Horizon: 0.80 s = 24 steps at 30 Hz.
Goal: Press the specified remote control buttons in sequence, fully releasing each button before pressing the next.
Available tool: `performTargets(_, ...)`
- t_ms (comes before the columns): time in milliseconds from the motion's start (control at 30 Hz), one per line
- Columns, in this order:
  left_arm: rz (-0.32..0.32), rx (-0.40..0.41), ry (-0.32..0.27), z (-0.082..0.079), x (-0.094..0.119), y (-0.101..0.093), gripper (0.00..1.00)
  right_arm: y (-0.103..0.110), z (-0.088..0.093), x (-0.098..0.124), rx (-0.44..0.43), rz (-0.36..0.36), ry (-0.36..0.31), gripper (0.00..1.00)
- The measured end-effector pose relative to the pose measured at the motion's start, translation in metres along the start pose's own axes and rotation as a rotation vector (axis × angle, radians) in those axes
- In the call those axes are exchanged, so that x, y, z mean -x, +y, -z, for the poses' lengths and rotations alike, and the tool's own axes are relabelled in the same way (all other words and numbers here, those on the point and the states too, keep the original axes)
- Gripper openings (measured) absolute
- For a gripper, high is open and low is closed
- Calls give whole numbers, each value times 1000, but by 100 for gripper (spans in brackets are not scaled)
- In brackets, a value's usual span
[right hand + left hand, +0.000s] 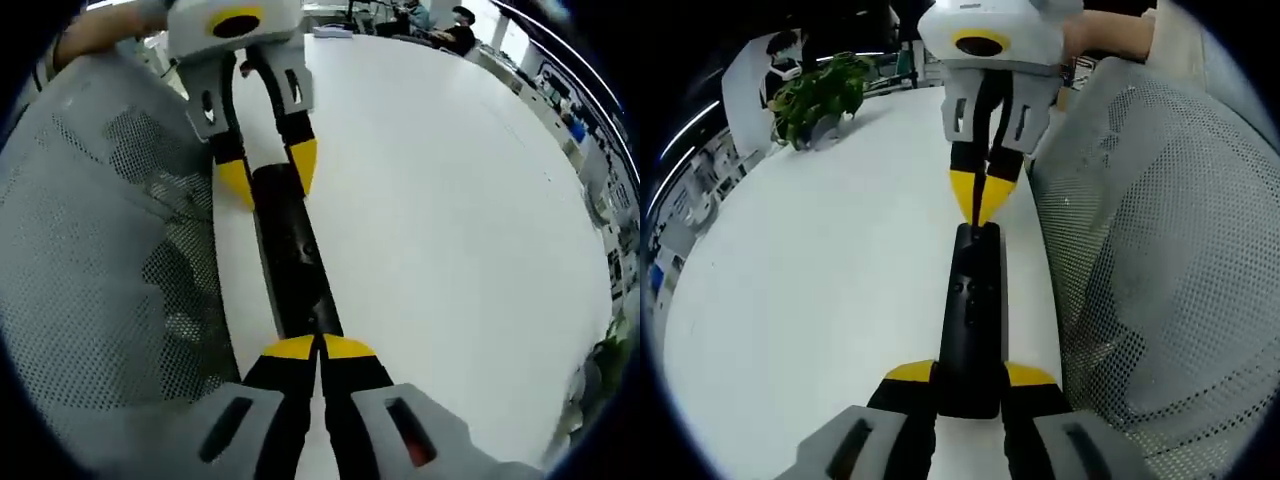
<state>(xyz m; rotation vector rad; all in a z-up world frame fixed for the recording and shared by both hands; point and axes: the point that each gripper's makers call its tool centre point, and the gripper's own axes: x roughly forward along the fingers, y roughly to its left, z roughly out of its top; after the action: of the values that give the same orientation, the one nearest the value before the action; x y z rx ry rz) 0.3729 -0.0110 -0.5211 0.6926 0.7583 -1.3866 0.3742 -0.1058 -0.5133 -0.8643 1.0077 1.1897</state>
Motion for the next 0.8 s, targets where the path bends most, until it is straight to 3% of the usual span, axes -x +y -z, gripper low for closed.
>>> performTargets(100, 0, 0, -1, 0, 0, 0, 24, 1, 0, 0, 67, -46, 31, 0)
performTargets(267, 0, 1, -9, 0, 0, 0, 24, -1, 0, -1, -35, -120, 76, 0)
performTargets(400, 0, 0, -6, 0, 0, 0, 24, -2, 0, 0, -105, -133, 94, 0)
performTargets(700, 1, 0, -7, 0, 0, 0, 24, 0, 1, 1, -125, -127, 85, 1)
performTargets(767, 1, -1, -7, 0, 0, 0, 24, 2, 1, 1, -137, -137, 84, 3)
performTargets(800, 1, -1, -7, 0, 0, 0, 24, 4, 0, 2, -136, -148, 83, 9)
